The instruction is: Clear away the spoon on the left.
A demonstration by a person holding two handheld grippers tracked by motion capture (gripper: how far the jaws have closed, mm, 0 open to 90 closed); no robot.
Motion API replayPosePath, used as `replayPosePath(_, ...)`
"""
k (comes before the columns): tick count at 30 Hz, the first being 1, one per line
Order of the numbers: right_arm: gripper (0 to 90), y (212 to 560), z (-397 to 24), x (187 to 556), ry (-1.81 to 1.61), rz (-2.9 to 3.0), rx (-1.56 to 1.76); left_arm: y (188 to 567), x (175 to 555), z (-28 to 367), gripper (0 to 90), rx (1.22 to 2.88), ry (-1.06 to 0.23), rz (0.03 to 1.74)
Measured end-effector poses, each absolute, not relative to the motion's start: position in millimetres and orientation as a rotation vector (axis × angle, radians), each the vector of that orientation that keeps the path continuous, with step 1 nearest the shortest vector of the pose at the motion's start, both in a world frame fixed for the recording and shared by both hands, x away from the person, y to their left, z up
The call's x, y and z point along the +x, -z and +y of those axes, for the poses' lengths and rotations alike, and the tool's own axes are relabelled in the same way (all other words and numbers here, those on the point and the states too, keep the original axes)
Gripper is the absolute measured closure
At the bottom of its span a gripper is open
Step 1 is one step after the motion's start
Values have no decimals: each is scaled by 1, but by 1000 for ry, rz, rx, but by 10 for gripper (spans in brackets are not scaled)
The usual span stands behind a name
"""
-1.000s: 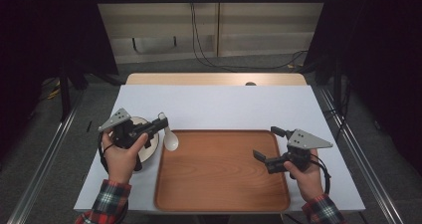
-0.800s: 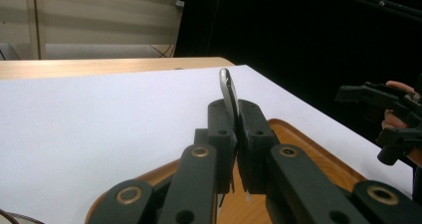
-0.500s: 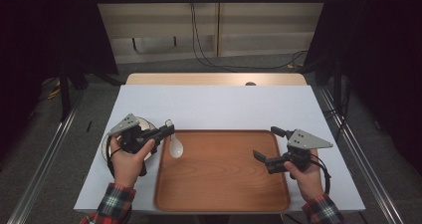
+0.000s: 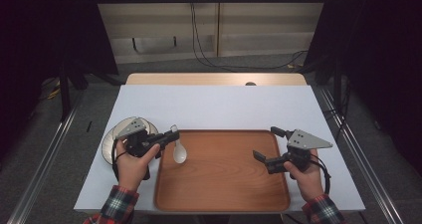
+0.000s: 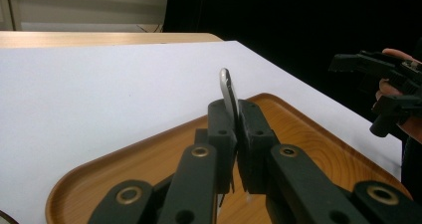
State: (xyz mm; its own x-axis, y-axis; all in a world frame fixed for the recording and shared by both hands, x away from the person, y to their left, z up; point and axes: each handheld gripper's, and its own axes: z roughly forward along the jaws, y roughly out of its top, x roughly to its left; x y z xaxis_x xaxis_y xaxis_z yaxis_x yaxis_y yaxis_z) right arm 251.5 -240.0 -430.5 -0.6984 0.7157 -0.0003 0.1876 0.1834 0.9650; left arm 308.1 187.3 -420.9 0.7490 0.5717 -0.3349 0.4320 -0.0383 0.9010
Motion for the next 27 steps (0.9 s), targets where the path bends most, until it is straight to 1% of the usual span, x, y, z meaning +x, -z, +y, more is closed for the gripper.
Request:
replayPosePath(20,2,431,-240,251,-1531,2010,842,430,301,178,856,1708,-83,788)
replayPosePath(27,2,431,-240,251,-1531,2008,842,434,298,173,856,1716,-46,773)
